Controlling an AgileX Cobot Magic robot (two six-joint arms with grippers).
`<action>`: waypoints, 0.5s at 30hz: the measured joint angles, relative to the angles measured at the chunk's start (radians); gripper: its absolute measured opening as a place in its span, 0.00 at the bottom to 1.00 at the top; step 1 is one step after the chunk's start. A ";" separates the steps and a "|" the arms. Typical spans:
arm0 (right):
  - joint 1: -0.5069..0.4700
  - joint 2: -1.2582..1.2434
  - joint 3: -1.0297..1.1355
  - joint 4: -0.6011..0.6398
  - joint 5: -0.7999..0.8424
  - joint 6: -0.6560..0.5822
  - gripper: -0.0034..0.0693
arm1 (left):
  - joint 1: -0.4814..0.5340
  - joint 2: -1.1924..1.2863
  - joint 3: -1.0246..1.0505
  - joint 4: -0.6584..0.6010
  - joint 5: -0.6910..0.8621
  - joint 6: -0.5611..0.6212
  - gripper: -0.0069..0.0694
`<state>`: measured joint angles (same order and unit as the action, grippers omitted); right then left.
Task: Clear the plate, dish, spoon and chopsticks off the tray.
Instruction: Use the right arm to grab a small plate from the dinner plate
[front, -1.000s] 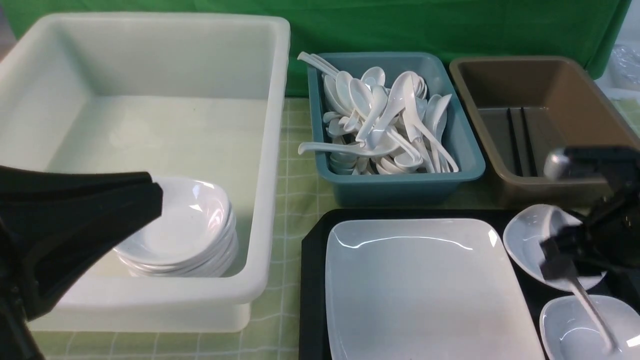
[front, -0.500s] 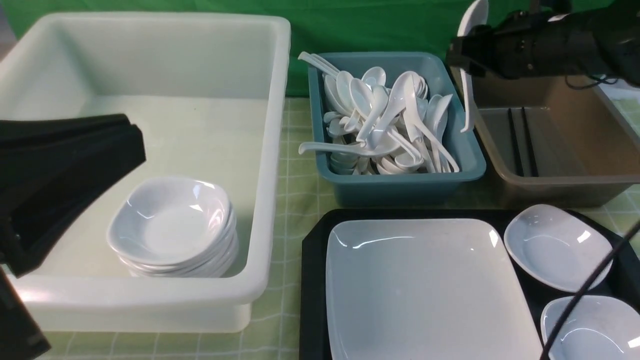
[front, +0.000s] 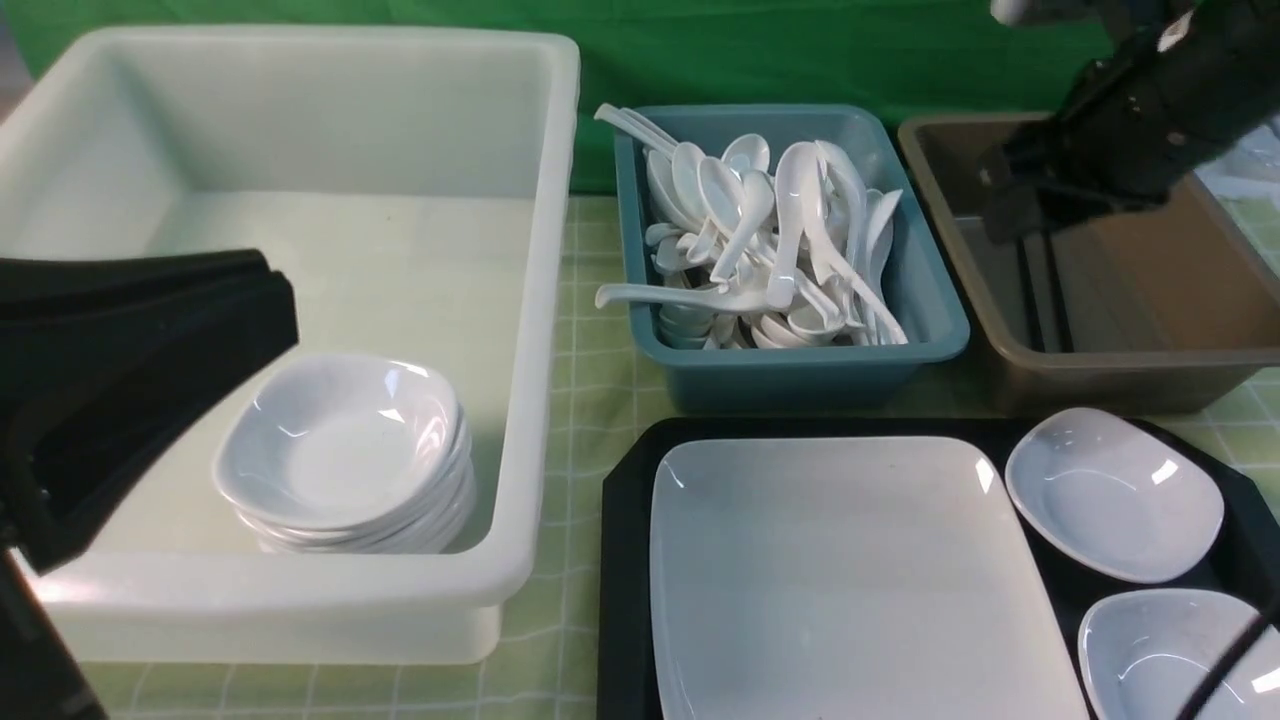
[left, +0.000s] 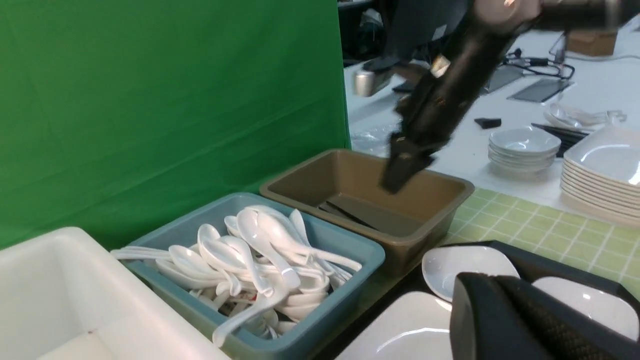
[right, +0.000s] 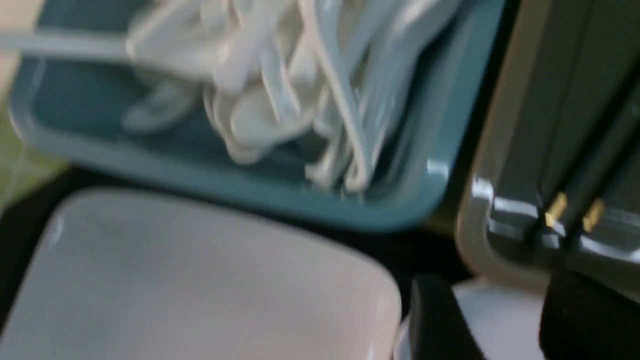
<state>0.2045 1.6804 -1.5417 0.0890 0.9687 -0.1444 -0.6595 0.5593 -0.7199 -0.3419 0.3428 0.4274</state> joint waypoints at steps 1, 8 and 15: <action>0.021 -0.049 0.062 -0.036 0.042 0.019 0.49 | 0.000 0.000 0.000 0.004 0.007 0.000 0.12; 0.122 -0.329 0.515 -0.099 0.077 0.045 0.54 | 0.000 0.002 0.000 0.033 0.042 0.000 0.12; 0.127 -0.399 0.841 -0.112 -0.107 0.045 0.78 | 0.000 0.001 0.000 0.038 0.060 -0.001 0.12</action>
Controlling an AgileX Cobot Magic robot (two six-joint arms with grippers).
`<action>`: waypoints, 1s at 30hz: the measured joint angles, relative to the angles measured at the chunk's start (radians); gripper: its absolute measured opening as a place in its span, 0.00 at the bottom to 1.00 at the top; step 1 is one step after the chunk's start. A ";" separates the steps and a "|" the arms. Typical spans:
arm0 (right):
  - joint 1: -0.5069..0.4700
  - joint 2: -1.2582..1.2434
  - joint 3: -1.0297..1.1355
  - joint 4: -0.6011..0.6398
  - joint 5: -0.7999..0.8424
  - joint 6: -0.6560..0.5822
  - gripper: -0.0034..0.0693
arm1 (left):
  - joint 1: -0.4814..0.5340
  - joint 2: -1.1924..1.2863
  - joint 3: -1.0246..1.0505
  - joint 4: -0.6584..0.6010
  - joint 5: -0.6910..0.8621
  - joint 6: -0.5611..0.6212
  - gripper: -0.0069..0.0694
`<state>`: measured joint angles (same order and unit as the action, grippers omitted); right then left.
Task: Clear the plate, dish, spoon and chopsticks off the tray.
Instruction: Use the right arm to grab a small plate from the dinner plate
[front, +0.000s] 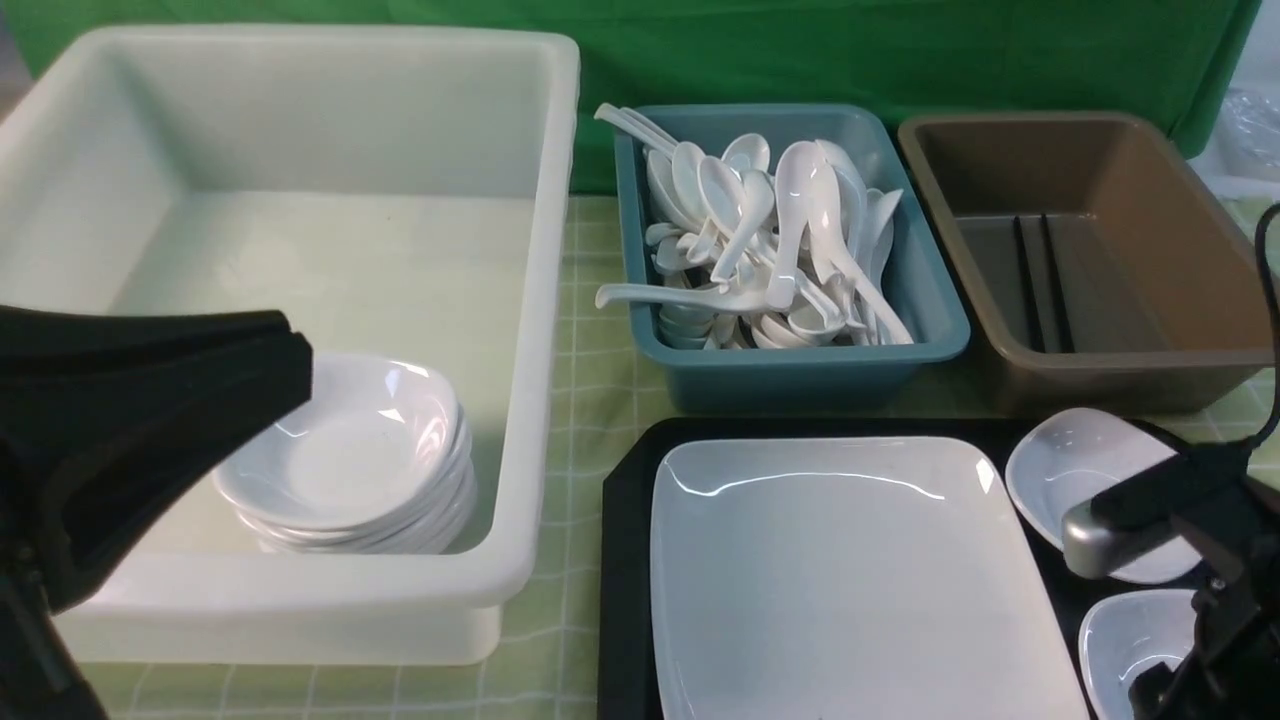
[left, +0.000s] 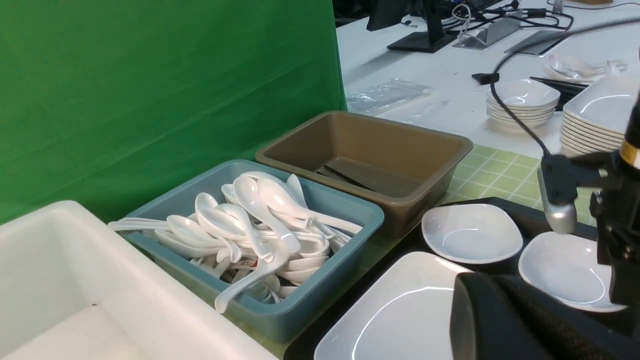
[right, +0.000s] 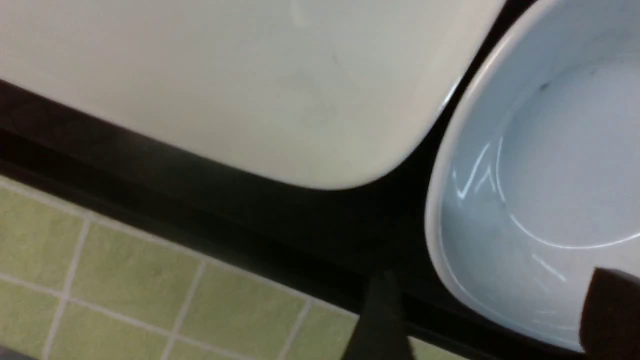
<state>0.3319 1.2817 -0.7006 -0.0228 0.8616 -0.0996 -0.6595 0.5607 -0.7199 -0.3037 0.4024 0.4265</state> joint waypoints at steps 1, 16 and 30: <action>0.000 0.002 0.023 0.000 -0.031 0.000 0.79 | 0.000 0.000 0.000 0.000 0.001 0.000 0.12; 0.000 0.171 0.079 -0.041 -0.188 -0.100 0.64 | 0.000 0.001 0.000 0.000 0.005 0.001 0.12; 0.002 0.096 -0.105 -0.013 0.139 -0.050 0.19 | 0.000 0.001 0.000 0.019 0.008 0.001 0.12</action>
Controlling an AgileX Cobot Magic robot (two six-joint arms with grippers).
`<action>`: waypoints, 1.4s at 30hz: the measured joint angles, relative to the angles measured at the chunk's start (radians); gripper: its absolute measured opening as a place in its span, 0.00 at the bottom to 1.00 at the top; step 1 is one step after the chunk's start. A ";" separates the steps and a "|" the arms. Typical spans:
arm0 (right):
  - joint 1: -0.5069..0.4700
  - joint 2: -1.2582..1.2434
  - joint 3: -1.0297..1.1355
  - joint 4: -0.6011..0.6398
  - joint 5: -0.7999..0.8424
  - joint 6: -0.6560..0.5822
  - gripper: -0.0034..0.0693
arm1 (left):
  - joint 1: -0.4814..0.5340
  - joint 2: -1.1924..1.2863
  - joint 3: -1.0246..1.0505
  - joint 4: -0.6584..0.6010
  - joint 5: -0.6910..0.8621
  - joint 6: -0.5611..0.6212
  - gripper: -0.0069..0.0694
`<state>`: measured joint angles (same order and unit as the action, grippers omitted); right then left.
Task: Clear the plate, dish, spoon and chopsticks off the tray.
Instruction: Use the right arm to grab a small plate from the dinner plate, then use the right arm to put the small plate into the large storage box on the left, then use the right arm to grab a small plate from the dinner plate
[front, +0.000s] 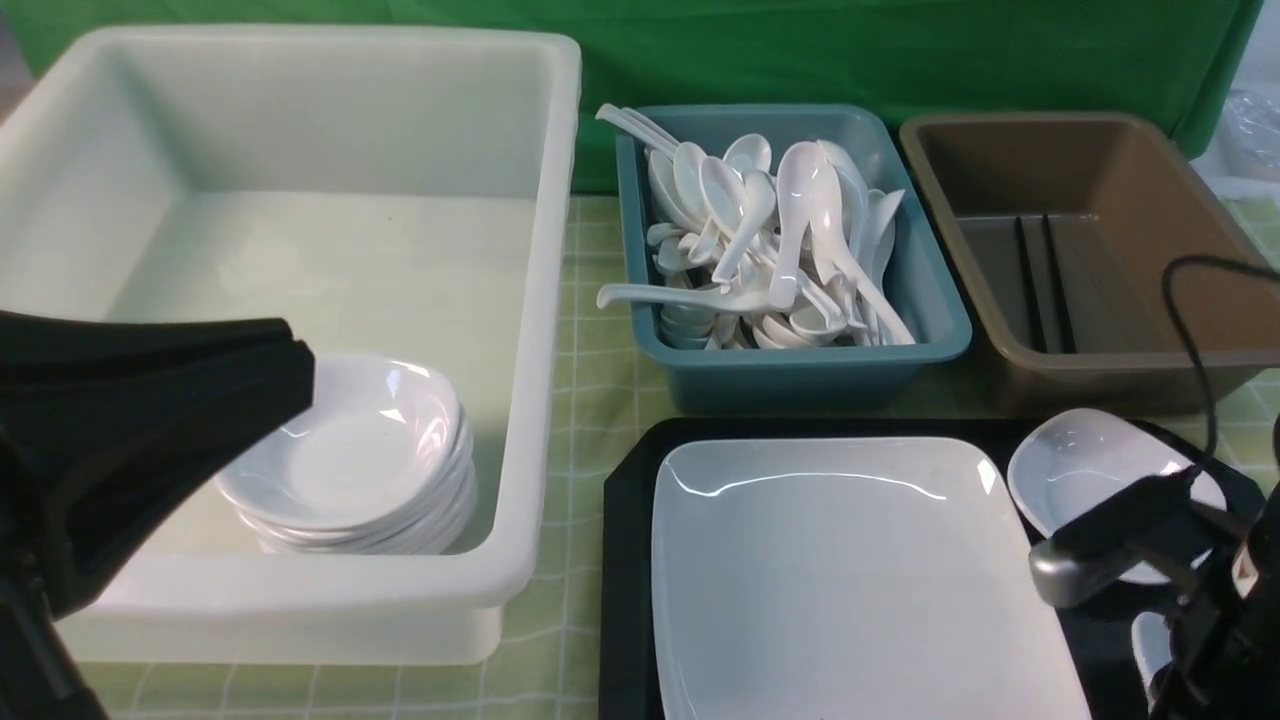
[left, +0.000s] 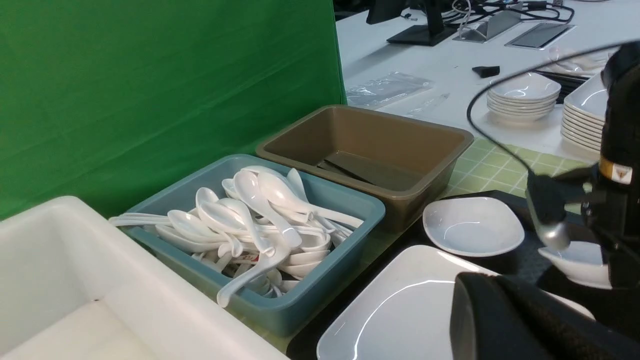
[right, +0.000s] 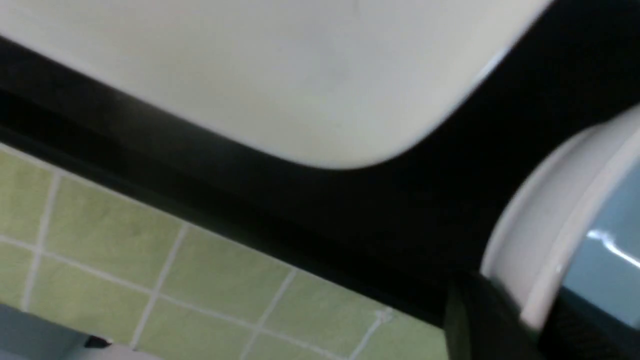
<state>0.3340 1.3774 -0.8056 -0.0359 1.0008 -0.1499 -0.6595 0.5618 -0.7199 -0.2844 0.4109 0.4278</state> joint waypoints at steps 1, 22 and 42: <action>0.001 -0.028 -0.034 0.003 0.029 0.012 0.15 | 0.000 0.000 0.000 0.012 0.001 0.000 0.12; 0.687 0.616 -1.178 0.036 -0.239 -0.166 0.14 | 0.000 -0.275 -0.102 0.613 0.465 -0.557 0.12; 0.684 0.619 -1.311 -0.085 0.160 -0.045 0.79 | 0.000 -0.303 -0.095 0.496 0.365 -0.477 0.12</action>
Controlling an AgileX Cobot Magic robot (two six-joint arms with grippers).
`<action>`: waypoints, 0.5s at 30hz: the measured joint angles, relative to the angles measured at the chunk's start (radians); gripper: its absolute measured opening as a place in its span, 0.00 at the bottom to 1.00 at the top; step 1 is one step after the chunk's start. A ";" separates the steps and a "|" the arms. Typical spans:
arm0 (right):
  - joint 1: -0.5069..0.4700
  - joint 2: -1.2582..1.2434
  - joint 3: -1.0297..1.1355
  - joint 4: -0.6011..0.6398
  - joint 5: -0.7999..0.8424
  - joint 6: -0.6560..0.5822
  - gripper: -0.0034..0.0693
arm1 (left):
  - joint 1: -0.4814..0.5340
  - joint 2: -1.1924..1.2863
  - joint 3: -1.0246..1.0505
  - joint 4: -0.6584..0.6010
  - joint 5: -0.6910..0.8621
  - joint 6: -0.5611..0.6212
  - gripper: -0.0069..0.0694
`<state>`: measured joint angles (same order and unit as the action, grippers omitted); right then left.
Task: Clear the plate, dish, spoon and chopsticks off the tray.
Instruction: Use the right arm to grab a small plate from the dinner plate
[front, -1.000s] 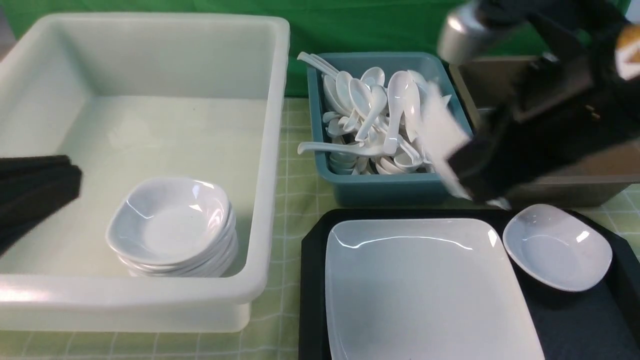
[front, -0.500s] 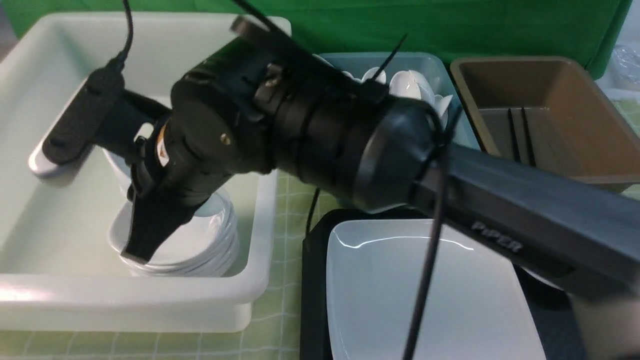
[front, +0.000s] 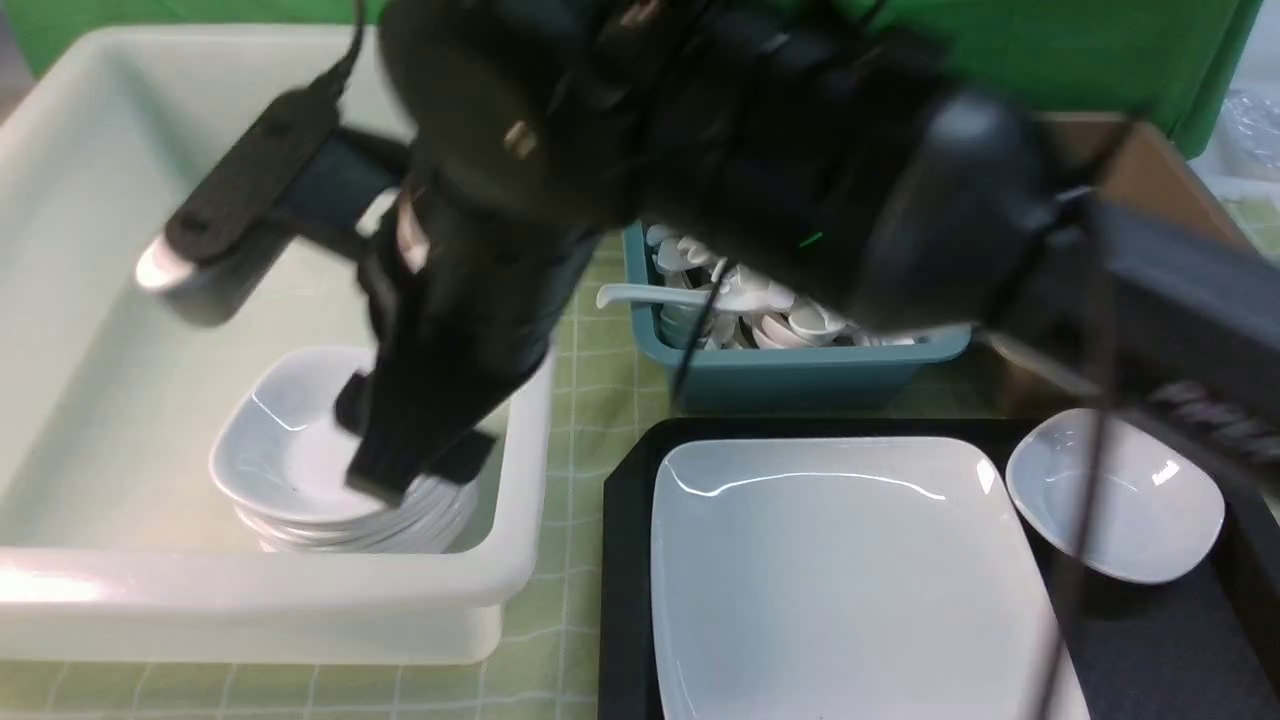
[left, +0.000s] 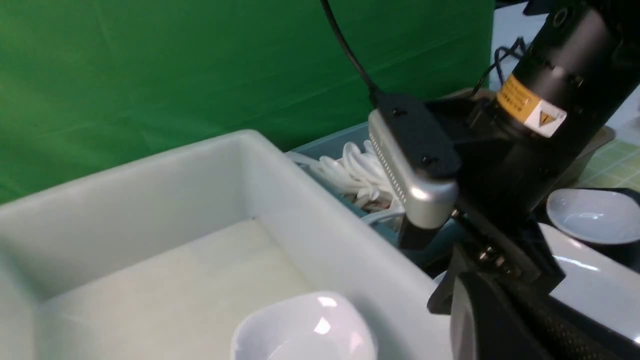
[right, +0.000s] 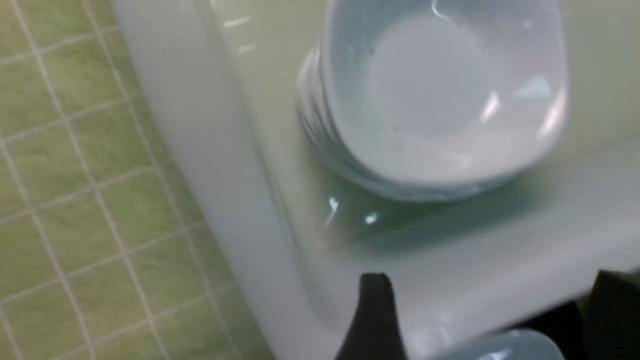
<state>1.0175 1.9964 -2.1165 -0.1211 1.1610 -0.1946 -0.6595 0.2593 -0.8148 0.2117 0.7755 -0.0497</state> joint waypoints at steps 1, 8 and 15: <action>-0.010 -0.052 0.039 -0.042 0.006 0.011 0.74 | 0.000 0.021 0.011 -0.033 -0.040 0.015 0.12; -0.179 -0.326 0.505 -0.109 0.003 0.022 0.58 | 0.000 0.164 0.031 -0.120 -0.117 0.094 0.12; -0.519 -0.473 1.023 -0.123 -0.164 -0.087 0.62 | 0.000 0.235 0.043 -0.129 -0.169 0.147 0.12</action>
<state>0.4989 1.5236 -1.0938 -0.2440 0.9970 -0.2821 -0.6595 0.4947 -0.7722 0.0823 0.6069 0.0976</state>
